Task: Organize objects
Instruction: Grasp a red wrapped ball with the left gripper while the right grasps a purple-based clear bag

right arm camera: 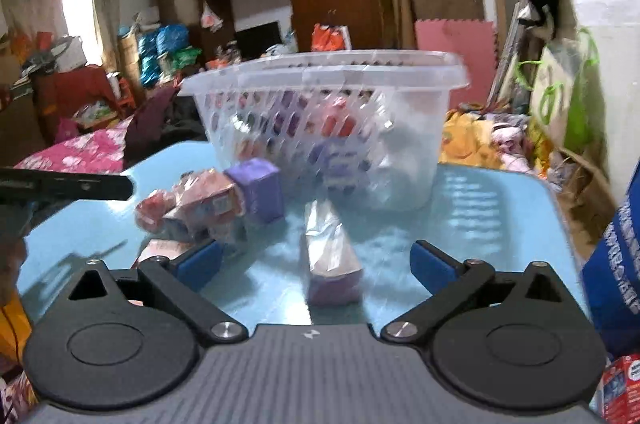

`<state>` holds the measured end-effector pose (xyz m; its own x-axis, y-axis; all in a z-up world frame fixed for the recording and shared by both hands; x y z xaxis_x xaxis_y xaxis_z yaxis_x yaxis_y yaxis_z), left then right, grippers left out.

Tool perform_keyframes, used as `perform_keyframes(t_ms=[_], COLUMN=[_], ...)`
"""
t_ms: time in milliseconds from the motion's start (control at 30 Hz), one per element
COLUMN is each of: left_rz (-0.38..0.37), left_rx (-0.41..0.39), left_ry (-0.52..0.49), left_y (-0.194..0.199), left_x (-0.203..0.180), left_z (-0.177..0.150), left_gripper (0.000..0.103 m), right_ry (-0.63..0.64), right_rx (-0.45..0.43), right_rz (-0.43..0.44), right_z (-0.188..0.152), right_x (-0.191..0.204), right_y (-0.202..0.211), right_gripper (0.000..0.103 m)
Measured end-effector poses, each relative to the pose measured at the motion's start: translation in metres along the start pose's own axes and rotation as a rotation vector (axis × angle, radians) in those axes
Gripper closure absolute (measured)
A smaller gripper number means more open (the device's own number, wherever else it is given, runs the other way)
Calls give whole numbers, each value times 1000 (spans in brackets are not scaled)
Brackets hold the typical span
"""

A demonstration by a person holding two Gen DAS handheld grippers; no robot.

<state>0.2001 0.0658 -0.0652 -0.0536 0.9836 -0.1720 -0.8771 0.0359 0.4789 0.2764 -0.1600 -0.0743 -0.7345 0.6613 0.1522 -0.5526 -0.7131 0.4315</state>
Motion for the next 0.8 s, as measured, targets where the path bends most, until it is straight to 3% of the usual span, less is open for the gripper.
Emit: perform_keyframes(t_ms=[133,300,400,467,533,567,800], left_rz=[4,9,15,8,-15,-12,-25], left_rx=[35,61,67,76,96,94,30], left_ry=[18,1,-25,-35,-36,-32,-20], left_y=[-11,-18,-19,-22,-24,-23,-13], left_x=[10,10,3,0,0,1,2], left_z=[-10,-19,-21,-23,-25,-26,-22], left_gripper=[23,23,24,33,54,58,59], right_ry=[-1,4,21,28,27,28,66], right_rx=[27,58,53,62,60,58,-1], right_rz=[-7,-36,-46,-52,-61,-61,-84], right_z=[-3,-11,-10,-12,-13,-13,-9], right_x=[-2,-4,-2,-1,-2,-1,5], right_y=[-7,-13,-12,-13,-12,-11,-2], right_gripper=[19,45,55,65,65,65,66])
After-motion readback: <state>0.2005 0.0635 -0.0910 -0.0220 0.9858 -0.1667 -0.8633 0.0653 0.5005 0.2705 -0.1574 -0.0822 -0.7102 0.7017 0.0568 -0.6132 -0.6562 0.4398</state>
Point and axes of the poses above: each gripper's, at about its wrist camera, not at the fingertips, and y roughly against the way its jaws point, x to its left, z to its top, the point moved 8 cm from there along -y, roughly the way its jaws point, and after that the axes turned 6 degrees about z, right-handed, at the moved point
